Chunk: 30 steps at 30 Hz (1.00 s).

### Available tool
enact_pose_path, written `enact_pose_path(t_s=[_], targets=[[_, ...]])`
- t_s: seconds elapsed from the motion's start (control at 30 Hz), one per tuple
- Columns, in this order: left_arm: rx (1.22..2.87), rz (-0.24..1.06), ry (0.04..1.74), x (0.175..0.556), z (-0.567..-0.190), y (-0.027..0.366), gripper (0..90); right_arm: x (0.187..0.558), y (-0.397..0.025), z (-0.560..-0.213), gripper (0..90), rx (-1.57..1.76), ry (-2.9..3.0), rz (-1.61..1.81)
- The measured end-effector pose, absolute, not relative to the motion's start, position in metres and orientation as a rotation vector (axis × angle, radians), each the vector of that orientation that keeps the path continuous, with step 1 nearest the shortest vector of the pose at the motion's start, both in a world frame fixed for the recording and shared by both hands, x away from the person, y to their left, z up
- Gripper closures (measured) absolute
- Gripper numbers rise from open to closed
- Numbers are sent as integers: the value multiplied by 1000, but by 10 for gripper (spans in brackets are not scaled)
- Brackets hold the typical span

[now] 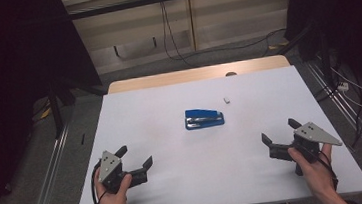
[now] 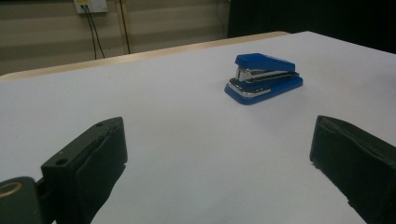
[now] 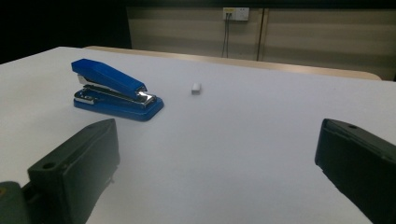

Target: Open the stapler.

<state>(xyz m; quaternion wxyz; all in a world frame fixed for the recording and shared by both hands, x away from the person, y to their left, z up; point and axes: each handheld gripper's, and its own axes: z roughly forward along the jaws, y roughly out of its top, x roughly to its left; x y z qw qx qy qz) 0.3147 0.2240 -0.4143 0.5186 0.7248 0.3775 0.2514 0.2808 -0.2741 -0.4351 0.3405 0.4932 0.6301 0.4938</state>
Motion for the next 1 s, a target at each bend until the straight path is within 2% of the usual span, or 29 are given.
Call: enact_pose_path(t_s=[0.5,1.0], targets=[[1801,578,885,323,-418,212,42,282,-272,-436,2,1272,1670,1302],[1869,484,841,329,-424,194,43,283,-264,-436,2,1248,1709,1319]])
